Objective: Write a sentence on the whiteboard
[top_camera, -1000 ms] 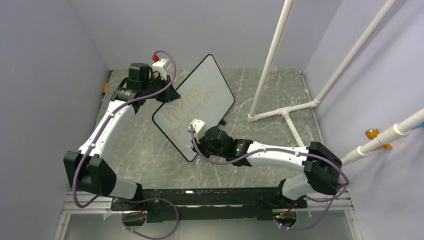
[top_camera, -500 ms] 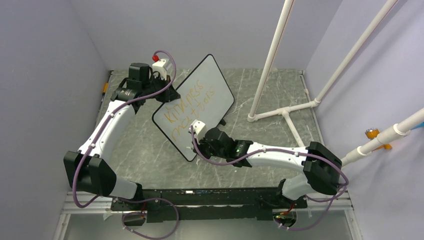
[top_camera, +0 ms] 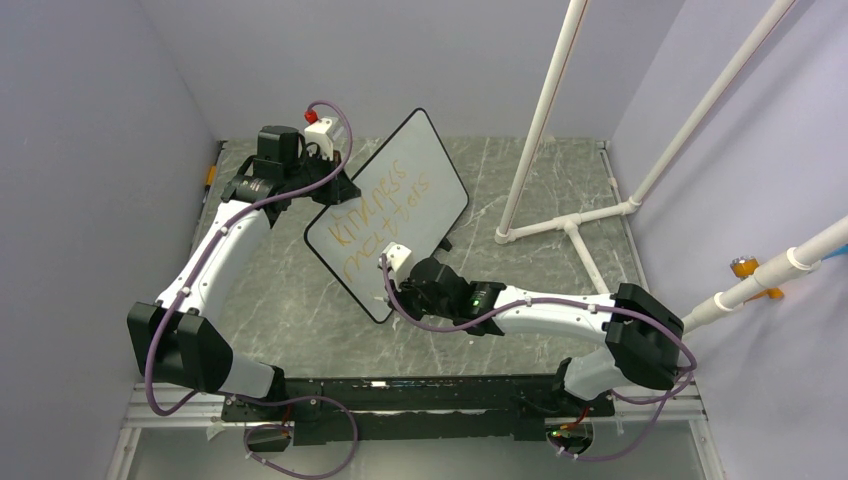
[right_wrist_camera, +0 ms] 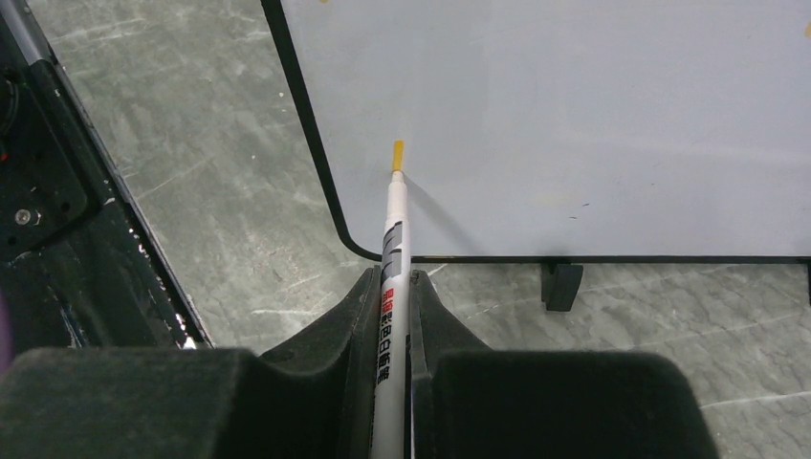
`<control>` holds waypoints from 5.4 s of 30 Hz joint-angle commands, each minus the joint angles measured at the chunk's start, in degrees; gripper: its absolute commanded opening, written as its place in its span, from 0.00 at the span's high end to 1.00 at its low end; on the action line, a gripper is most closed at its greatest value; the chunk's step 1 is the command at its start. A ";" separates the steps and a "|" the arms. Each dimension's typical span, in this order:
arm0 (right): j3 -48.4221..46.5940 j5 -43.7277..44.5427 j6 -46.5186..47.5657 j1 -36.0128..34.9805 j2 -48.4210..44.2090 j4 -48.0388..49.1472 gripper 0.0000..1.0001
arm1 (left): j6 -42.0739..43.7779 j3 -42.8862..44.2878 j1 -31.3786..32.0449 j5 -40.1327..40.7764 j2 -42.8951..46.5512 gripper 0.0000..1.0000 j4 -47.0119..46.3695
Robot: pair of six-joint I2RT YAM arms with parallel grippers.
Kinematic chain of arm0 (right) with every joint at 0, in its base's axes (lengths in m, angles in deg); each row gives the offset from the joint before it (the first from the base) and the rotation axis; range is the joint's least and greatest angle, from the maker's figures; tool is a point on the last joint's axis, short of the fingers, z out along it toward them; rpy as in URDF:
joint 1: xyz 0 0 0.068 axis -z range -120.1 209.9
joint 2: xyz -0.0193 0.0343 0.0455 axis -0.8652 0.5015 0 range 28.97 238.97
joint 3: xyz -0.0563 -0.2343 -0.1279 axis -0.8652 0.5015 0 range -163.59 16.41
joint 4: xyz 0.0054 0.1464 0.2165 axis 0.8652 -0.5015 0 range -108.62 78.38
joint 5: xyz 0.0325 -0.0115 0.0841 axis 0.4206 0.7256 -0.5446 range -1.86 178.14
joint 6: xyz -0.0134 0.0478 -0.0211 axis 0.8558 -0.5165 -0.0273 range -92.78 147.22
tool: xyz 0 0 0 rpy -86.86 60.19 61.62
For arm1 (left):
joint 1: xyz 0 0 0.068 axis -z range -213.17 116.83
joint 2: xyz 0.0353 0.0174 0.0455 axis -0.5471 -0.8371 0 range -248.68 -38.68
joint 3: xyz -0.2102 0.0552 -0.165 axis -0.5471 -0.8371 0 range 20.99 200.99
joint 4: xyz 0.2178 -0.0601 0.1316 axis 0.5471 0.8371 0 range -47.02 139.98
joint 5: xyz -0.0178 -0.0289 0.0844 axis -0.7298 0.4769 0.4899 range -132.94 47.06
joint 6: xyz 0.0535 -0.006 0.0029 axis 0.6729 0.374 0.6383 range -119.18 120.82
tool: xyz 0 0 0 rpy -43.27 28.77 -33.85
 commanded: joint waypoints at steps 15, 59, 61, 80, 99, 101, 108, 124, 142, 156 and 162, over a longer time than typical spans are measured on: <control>-8.34 4.11 2.62 -0.28 1.67 -0.79 1.00 | 7.92 -1.91 -0.12 14.46 -2.00 1.00 7.71; -7.36 5.50 0.58 0.42 1.67 -2.81 1.00 | 8.03 -1.80 -0.03 14.75 -2.44 1.00 7.98; -8.46 5.62 1.07 0.42 1.85 -2.83 1.00 | 8.04 -1.80 0.10 14.92 -2.43 1.00 8.03; -8.50 9.74 -1.59 1.32 3.89 -5.97 1.00 | 6.46 -1.82 0.40 15.35 -2.35 1.00 8.08; -6.65 9.37 -2.82 1.47 -1.00 -7.35 1.00 | 6.50 -1.82 0.65 15.84 -2.27 1.00 8.15; -7.23 9.16 -2.84 2.13 -1.59 -7.29 1.00 | 6.47 -1.82 0.75 16.09 -2.25 1.00 8.23; -8.48 6.71 -3.47 6.20 -1.76 -6.60 1.00 | 8.43 -1.89 1.19 16.71 -1.96 1.00 8.37; -7.54 -2.61 -2.86 9.90 -3.06 -3.36 1.00 | 8.65 -1.82 1.81 17.33 -2.14 1.00 8.50; -6.20 -4.70 -3.55 10.00 -0.59 -0.77 1.00 | 8.74 -1.65 1.90 17.62 -2.26 1.00 8.59; 0.67 -4.71 -4.83 9.97 -0.63 0.60 1.00 | 8.74 -1.55 1.84 17.69 -2.27 1.00 8.59; -0.45 -3.09 -5.28 10.36 0.19 -0.97 1.00 | 8.74 -1.64 1.85 17.69 -2.32 1.00 8.58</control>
